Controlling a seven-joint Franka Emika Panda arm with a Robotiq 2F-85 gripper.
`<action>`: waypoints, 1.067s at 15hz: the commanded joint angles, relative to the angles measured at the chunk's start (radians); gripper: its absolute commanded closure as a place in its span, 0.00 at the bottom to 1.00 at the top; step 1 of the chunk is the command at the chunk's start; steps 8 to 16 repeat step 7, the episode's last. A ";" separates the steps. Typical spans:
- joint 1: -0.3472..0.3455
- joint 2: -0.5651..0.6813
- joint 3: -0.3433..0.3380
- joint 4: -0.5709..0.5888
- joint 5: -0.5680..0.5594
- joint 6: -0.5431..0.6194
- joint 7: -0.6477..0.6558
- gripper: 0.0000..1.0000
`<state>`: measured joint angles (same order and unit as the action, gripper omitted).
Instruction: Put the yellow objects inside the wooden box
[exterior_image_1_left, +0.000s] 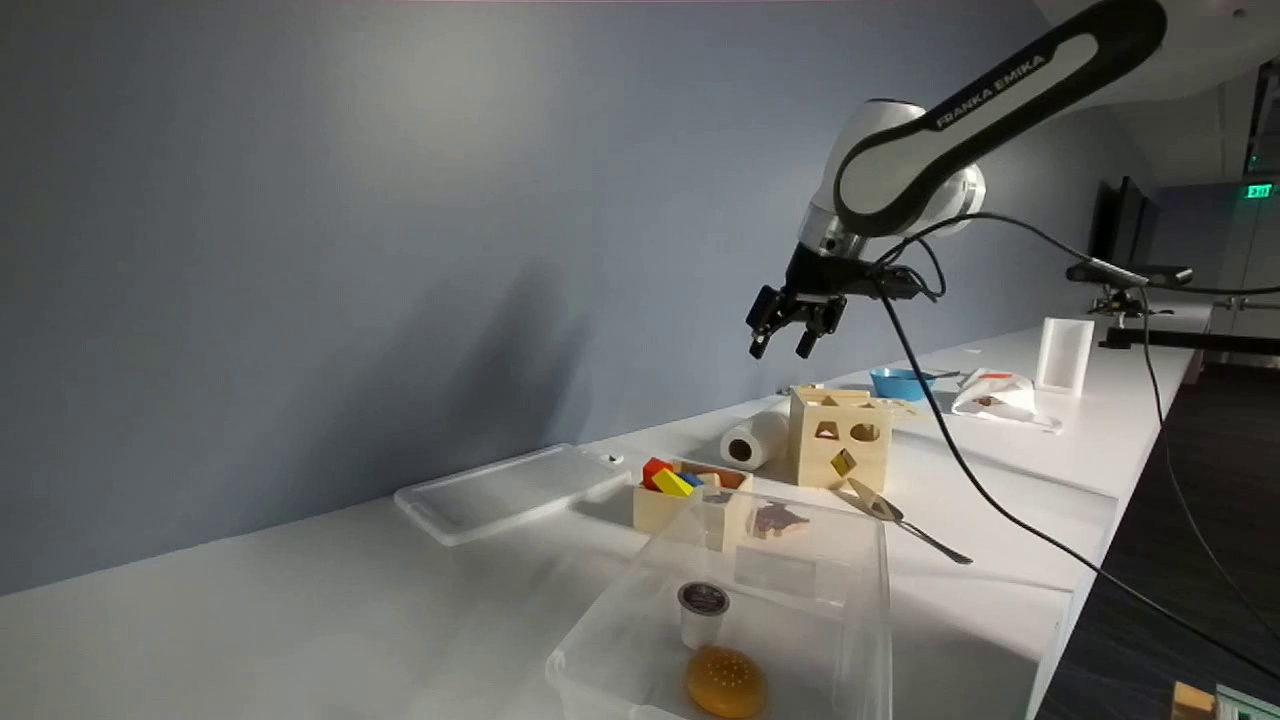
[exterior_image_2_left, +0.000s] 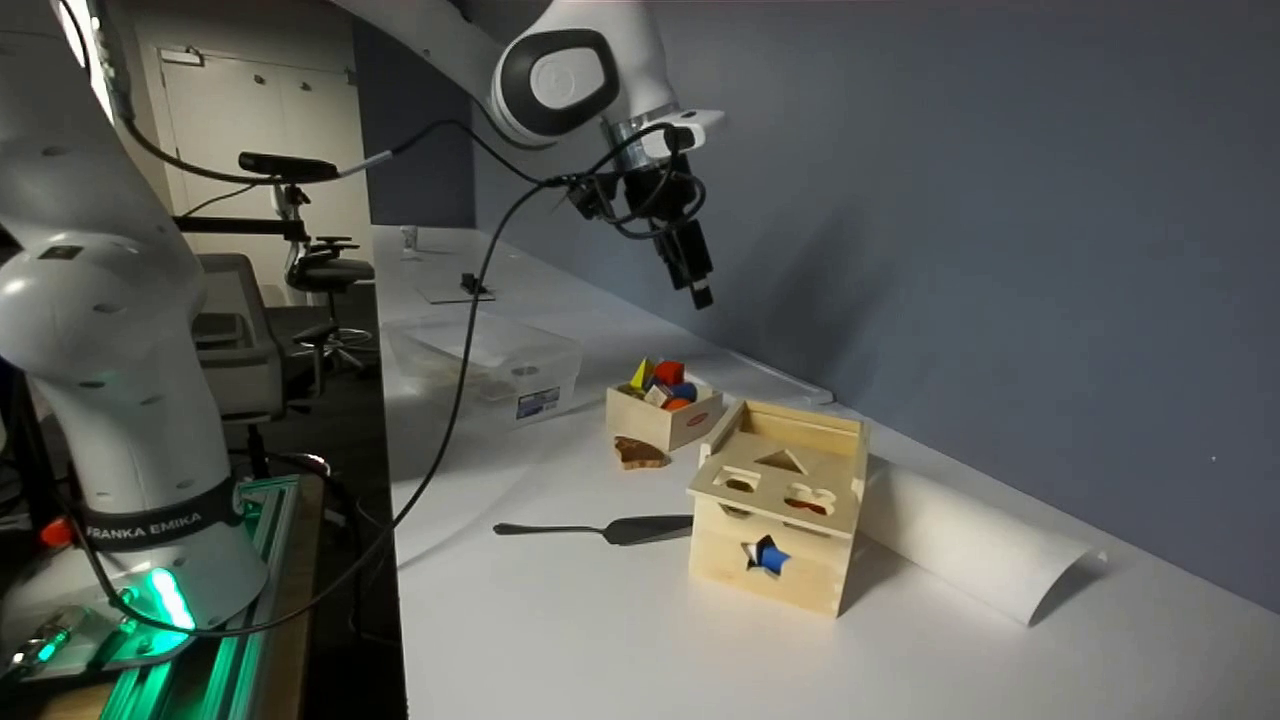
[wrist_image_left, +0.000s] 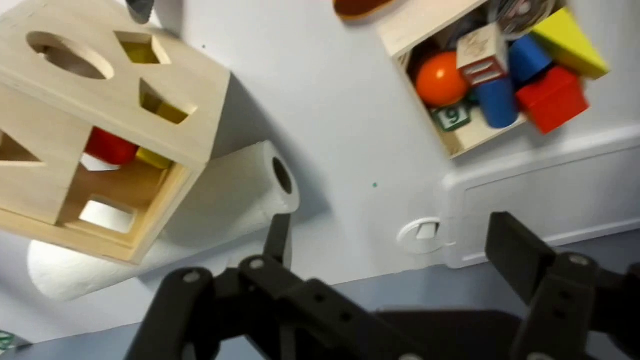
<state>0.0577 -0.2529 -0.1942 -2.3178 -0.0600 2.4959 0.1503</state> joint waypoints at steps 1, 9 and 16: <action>-0.006 -0.084 0.036 -0.035 0.110 -0.142 -0.217 0.00; -0.041 -0.058 0.070 -0.007 0.122 -0.173 -0.251 0.00; -0.041 -0.058 0.070 -0.007 0.122 -0.173 -0.251 0.00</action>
